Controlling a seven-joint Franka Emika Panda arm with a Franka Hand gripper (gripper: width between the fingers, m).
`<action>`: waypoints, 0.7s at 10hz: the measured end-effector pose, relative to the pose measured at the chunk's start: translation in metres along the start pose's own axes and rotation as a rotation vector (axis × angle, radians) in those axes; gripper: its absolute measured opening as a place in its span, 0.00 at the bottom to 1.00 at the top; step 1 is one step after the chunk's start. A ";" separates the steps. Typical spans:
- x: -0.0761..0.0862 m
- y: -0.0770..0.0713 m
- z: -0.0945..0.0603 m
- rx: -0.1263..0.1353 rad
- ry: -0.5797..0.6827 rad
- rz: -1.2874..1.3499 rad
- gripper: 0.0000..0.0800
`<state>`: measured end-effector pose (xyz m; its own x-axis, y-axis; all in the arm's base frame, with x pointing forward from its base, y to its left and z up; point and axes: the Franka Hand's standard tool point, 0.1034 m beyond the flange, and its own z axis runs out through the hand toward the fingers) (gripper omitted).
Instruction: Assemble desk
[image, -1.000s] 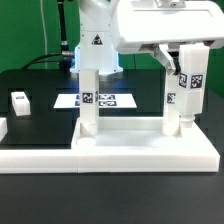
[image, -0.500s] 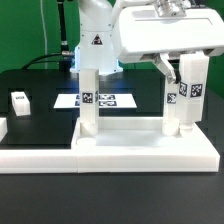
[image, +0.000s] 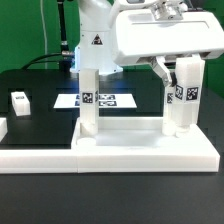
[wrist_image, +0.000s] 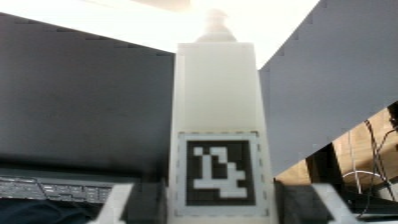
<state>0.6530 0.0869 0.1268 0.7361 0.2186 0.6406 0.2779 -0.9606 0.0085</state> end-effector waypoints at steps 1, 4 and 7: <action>-0.001 -0.001 0.001 0.001 -0.002 0.000 0.36; -0.005 -0.004 0.005 0.007 -0.008 0.000 0.36; -0.007 -0.004 0.007 0.008 -0.011 0.002 0.36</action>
Offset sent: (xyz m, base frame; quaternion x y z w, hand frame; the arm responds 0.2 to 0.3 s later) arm 0.0054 0.0002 -0.0026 0.0001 0.0024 0.0024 1.0000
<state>0.6512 0.0906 0.1168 0.7435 0.2183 0.6321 0.2813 -0.9596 0.0006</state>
